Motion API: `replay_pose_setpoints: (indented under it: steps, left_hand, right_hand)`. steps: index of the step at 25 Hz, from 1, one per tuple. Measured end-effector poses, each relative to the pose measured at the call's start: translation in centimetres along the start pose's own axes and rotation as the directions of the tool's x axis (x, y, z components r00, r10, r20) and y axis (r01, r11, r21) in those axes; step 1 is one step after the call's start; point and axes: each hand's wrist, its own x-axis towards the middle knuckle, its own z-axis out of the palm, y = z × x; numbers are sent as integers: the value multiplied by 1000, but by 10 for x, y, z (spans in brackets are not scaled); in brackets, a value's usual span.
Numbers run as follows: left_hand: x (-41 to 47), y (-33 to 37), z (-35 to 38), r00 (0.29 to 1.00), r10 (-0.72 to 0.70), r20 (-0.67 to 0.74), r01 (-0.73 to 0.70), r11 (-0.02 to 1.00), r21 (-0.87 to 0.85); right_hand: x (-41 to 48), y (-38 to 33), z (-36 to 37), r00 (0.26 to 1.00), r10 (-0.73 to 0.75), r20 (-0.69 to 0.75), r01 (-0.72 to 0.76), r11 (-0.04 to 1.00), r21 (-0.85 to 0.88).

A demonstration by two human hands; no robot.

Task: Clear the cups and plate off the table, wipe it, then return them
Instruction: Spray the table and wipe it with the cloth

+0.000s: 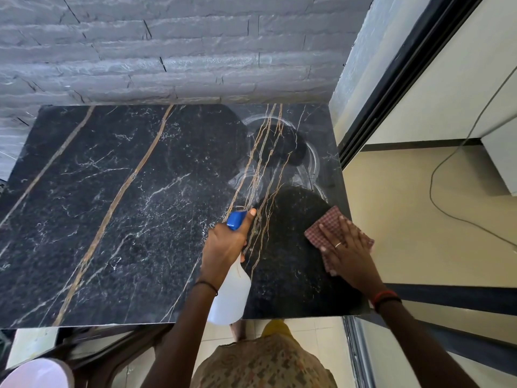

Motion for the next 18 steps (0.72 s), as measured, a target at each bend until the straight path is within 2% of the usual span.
replay_pose_setpoints:
  steps: [2,5,8,11,15,18]
  left_hand:
    - [-1,-1,4,1000,-11,13,12,1000,-13]
    - [1,-1,9,999,-43,17,44,998,-46]
    - [4,3,11,997,-79,-23,78,996,-44]
    - [7,9,12,999,-5,-48,6,1000,26]
    - [7,14,9,999,35,33,-35,999,-10]
    - [5,19,11,995,86,-45,-87,996,-15]
  right_hand:
    - [30,10,-12,998,53,-18,-52,998,20]
    - [83,-13,-21,998,67,-10,-67,998,0]
    - [104,-56,-16,999,-38,3,38,999,-25]
    - [88,-81,-2,988,-151,30,152,988,-36]
    - [76,-77,0,980,-192,56,194,980,-32]
    - [75,-77,-7,976,-203,73,206,978,-38]
